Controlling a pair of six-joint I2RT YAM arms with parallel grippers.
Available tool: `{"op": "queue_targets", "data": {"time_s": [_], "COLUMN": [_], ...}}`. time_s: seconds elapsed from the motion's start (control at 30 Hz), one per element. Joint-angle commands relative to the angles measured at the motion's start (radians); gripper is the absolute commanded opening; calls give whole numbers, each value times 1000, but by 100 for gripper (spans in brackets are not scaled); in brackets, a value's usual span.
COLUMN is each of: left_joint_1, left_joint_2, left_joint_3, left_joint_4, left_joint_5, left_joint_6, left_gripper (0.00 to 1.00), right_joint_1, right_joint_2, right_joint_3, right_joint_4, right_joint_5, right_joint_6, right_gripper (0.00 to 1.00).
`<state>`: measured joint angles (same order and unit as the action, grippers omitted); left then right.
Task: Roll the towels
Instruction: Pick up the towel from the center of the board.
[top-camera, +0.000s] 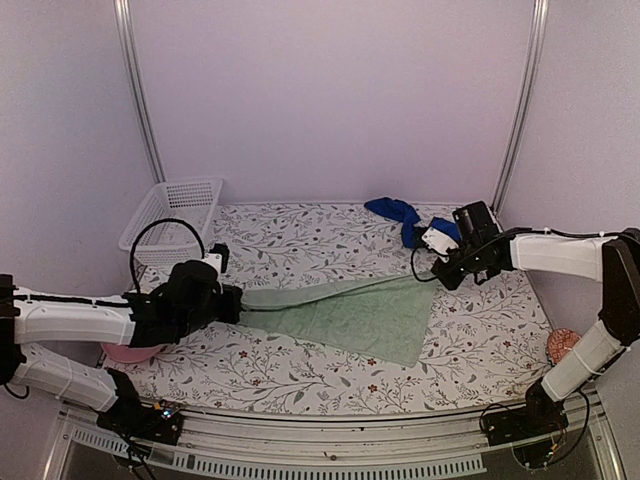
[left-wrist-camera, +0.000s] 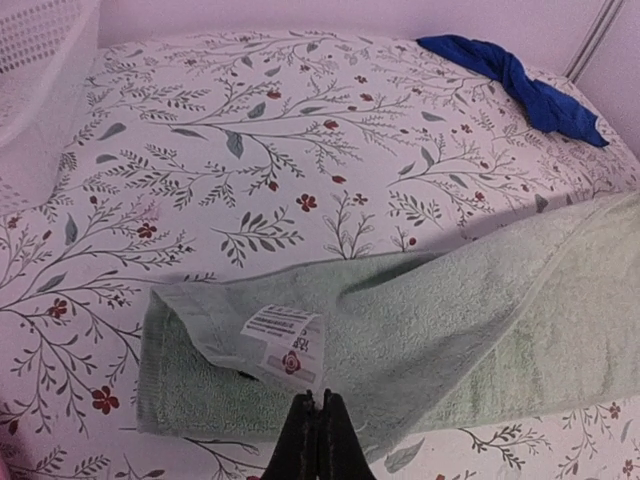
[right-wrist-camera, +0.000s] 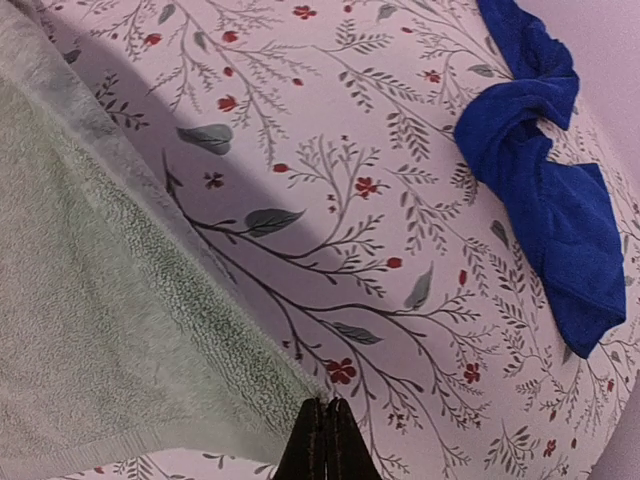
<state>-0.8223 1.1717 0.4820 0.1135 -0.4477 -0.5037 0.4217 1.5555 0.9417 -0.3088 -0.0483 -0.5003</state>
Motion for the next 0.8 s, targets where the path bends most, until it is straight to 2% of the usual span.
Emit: {"op": "queue_targets", "data": {"time_s": [0.0,0.17,0.37,0.4,0.43,0.5,0.53,0.67,0.7,0.77], "left_joint_1": [-24,-43,-50,-50,-50,-49,-50,-52,-51,-53], "left_joint_2": [45,122,201,208,211,209,205,145,126,87], "left_joint_3": [55,95,119,120,123,132,138,144,143,138], "left_joint_4": [-94,-142,-195,-196,-197,-200,-203,-207,-207,-203], "left_joint_5": [142,288,302,299,298,302,300,260,242,216], "left_joint_6": [-82,-88,-52,-46,-38,-18,-9,37,57,114], "left_gripper": [0,0,0,3,8,26,44,93,97,97], "right_joint_1": [-37,-41,-42,-42,-42,-42,-42,-43,-44,-45], "right_joint_2": [-43,-26,-3,2,6,15,18,38,44,47], "right_joint_3": [-35,-50,-62,-62,-62,-64,-64,-65,-66,-65], "right_joint_4": [104,144,164,165,167,171,173,177,178,178], "right_joint_5": [193,300,354,365,376,394,401,422,427,431], "right_joint_6": [22,2,-18,-20,-22,-26,-27,-32,-32,-35], "right_gripper": [2,2,2,2,2,2,2,2,2,2]}}
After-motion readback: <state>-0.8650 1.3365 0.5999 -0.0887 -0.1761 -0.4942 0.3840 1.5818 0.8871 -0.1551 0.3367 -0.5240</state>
